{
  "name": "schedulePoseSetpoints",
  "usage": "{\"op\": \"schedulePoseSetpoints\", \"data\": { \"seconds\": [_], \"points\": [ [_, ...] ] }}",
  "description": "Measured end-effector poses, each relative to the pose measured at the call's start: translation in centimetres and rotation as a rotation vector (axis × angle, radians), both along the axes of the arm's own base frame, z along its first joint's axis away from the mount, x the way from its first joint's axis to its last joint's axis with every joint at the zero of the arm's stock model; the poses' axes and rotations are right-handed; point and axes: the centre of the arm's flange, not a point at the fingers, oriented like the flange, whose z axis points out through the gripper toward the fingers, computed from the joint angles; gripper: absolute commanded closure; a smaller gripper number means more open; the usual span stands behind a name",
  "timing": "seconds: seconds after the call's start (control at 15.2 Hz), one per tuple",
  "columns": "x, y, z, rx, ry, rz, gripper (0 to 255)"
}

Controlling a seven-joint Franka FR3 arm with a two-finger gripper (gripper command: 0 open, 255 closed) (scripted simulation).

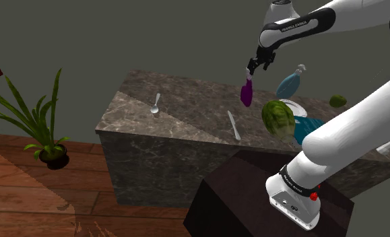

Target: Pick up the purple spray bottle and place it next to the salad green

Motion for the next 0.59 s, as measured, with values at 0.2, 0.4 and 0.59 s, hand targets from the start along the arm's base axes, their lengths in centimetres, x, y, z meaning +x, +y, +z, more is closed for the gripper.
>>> {"op": "schedulePoseSetpoints", "data": {
  "seconds": [0.2, 0.4, 0.59],
  "points": [
    [0.1, 1.0, 3.4, 0.000, -0.002, 0.001, 0],
    [-0.1, 1.4, 4.0, 0.000, 0.000, 0.000, 0],
    [-0.1, 1.5, 4.1, 0.000, 0.000, 0.000, 0]
  ]
}}
